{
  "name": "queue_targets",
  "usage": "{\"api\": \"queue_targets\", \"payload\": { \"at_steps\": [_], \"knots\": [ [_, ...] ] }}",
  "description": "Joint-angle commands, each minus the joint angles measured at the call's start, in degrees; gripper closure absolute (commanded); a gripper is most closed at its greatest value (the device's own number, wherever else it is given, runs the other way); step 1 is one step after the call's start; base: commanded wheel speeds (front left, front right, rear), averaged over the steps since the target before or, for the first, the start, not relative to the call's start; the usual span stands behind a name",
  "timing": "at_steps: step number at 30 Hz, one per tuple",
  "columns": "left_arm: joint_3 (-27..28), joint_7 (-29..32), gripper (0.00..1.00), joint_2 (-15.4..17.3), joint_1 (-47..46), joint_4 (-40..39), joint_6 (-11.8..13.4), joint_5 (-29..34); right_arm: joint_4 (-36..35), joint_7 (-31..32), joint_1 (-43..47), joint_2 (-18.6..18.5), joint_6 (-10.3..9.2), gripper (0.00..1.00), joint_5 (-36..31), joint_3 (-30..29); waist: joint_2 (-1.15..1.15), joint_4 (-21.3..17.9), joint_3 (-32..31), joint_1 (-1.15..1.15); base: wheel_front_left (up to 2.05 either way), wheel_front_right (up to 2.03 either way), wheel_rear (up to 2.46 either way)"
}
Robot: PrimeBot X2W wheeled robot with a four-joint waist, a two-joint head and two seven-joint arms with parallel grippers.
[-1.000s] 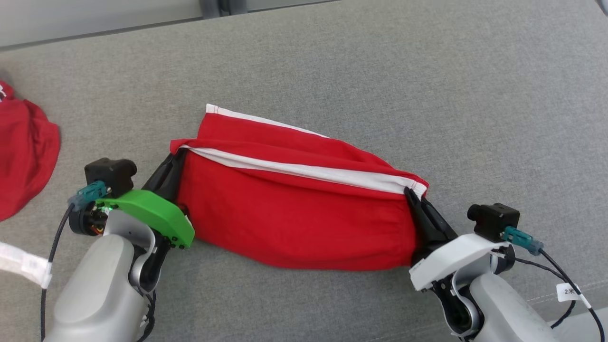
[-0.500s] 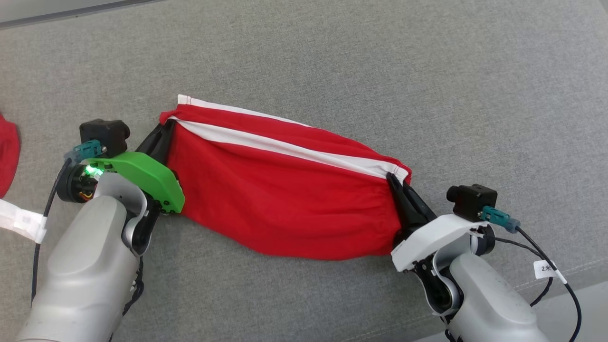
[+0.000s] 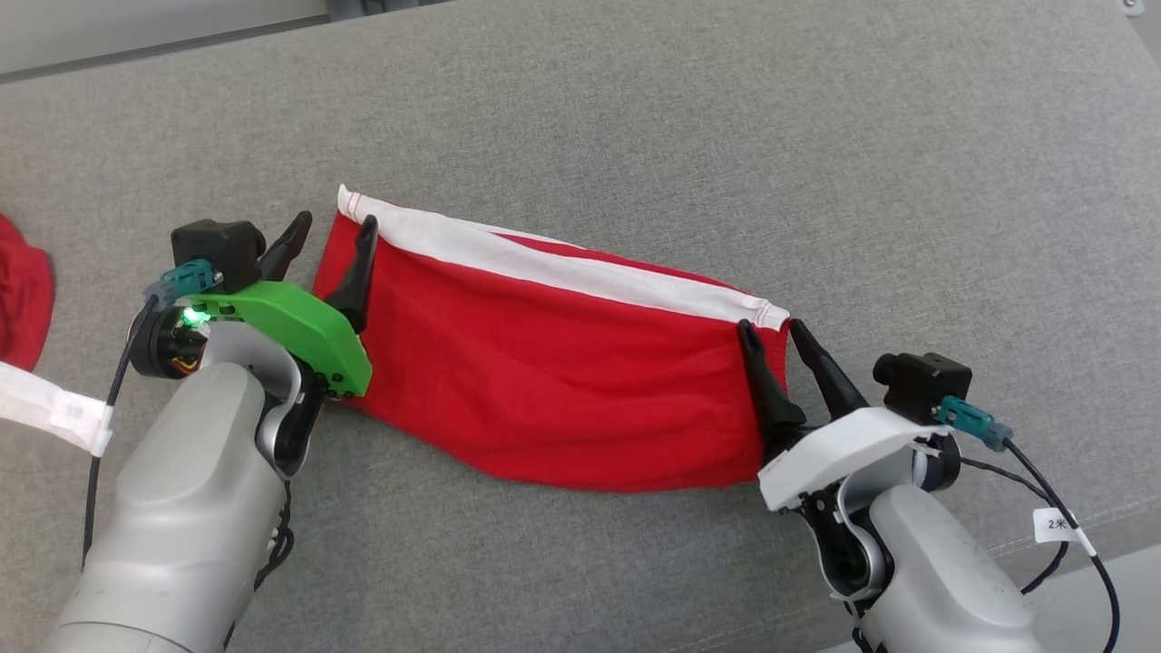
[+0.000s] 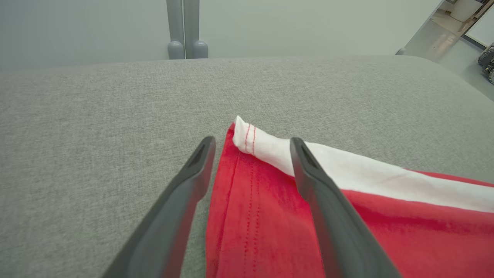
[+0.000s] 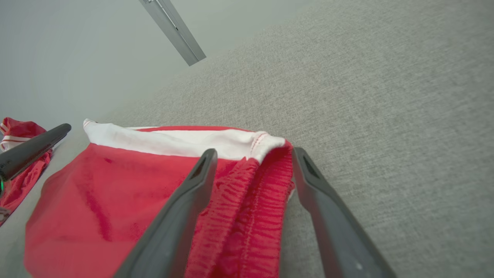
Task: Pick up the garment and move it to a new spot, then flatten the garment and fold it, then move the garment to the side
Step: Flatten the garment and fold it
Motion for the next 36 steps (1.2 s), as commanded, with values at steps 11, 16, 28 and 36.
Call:
{"api": "queue_targets", "payload": {
  "at_steps": [11, 16, 28, 36],
  "knots": [
    [-2.68, -1.11, 0.00, 2.50, 7.03, -3.46, 0.07, -5.84, -8.44, -0.18, 8.74, 0.07, -0.02, 0.00, -7.29, -8.36, 0.00, 1.83, -4.59, 0.00, 0.00, 0.00, 0.00],
    [-3.15, 0.93, 0.00, 3.56, 10.44, -3.97, 0.24, -7.35, -11.41, -0.19, 12.65, -0.36, -0.02, 0.00, -11.36, -12.07, 0.00, 1.97, -6.56, 0.00, 0.00, 0.00, 0.00],
    [-2.93, 6.50, 0.00, 3.93, 12.75, -3.25, 2.66, -9.72, -17.98, 1.33, 15.03, -0.16, -0.02, 0.00, -14.86, -17.65, 0.00, -0.71, -7.50, 0.00, 0.00, 0.00, 0.00],
    [-3.36, 8.68, 0.00, 4.01, 13.18, -1.27, 3.69, -10.31, -20.40, 1.52, 15.52, 0.09, -0.02, 0.00, -14.66, -17.29, 0.00, -2.09, -6.78, 0.00, 0.00, 0.00, 0.00]
  ]
}}
